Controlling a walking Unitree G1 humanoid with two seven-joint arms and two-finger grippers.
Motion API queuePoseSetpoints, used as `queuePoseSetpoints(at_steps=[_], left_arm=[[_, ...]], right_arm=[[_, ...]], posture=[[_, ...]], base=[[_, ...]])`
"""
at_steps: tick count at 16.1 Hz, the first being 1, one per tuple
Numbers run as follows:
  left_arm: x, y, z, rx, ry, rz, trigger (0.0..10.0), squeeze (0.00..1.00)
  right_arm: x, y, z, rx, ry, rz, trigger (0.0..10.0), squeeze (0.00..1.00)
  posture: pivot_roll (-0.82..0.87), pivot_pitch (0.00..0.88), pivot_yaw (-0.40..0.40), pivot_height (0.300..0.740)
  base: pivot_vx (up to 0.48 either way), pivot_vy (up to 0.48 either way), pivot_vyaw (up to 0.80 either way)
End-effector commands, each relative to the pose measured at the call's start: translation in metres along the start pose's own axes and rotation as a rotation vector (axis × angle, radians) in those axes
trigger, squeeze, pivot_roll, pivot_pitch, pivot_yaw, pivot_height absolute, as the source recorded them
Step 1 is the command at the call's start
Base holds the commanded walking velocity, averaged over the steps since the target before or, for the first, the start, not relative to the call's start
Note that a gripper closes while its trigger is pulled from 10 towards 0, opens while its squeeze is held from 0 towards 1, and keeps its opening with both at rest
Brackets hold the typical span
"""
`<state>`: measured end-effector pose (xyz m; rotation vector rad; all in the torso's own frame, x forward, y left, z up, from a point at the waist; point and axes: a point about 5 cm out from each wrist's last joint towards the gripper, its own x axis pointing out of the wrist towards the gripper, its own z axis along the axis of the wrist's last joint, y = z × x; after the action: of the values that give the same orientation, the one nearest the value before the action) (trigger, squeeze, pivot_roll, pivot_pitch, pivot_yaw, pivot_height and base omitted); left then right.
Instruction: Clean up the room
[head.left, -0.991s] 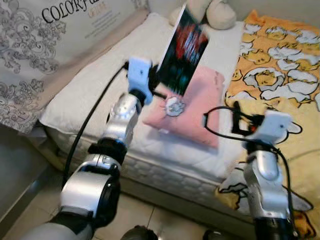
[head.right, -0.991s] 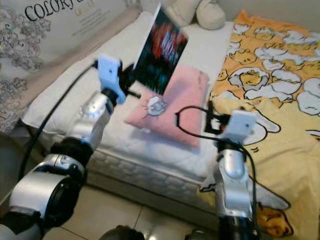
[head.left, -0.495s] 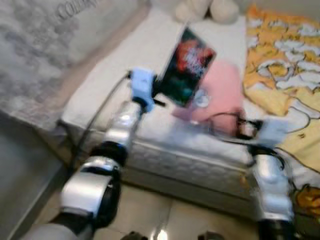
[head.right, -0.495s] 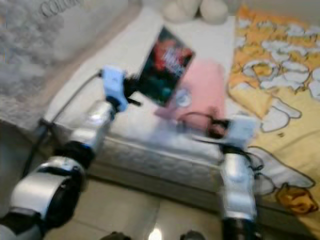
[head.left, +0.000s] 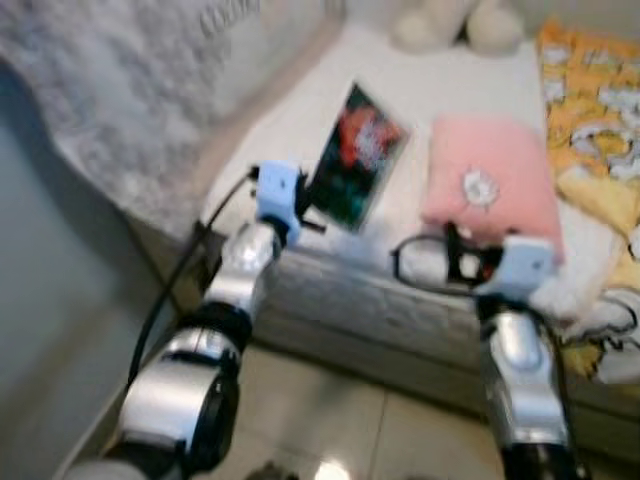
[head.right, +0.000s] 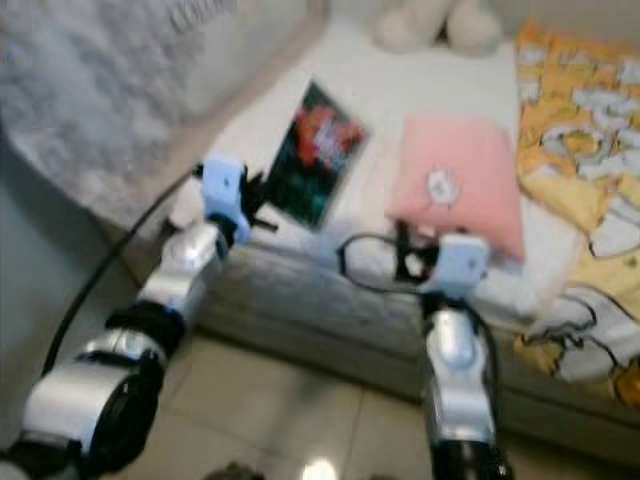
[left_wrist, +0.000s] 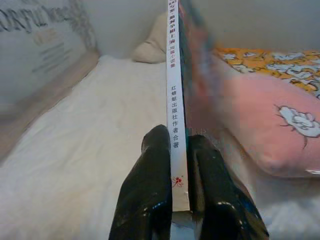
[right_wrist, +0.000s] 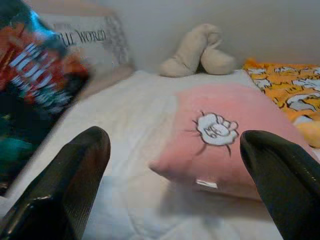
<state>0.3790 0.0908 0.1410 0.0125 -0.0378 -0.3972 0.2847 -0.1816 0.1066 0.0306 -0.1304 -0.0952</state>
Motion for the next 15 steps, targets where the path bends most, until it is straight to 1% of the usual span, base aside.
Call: queuePoseSetpoints(at_steps=[1,3,8,12,15], left_arm=[[0.0076,-0.0076,0.0196,0.024,-0.084,-0.019,10.0,0.00],[0.0086,-0.0093,0.0201,0.019,-0.082,-0.023,10.0,0.00],[0.0086,-0.0087,0.0198,0.016,-0.079,-0.025,10.0,0.00],[0.0088,-0.0060,0.0191,0.022,-0.069,-0.018,10.0,0.00],[0.0098,-0.0075,0.0199,0.025,-0.069,-0.025,10.0,0.00]], right_arm=[[-0.0005,-0.0090,0.0018,-0.017,-0.015,-0.029,10.0,0.00],[-0.0011,-0.0093,0.0006,-0.017,-0.012,-0.029,10.0,0.00],[-0.0019,-0.0098,0.0002,-0.018,-0.011,-0.030,10.0,0.00],[-0.0062,-0.0101,-0.0036,-0.029,0.003,-0.028,10.0,0.00],[-0.0065,-0.0110,-0.0034,-0.035,0.002,-0.027,10.0,0.00]], posture=[[-0.07,0.000,0.070,0.740],[-0.08,0.000,0.078,0.740],[-0.08,0.000,0.078,0.740],[-0.09,0.000,0.077,0.740],[-0.09,0.000,0.076,0.740]], base=[[0.480,0.000,0.00],[0.480,0.000,0.00],[0.480,0.000,0.00],[0.480,0.000,0.00],[0.480,0.000,0.00]])
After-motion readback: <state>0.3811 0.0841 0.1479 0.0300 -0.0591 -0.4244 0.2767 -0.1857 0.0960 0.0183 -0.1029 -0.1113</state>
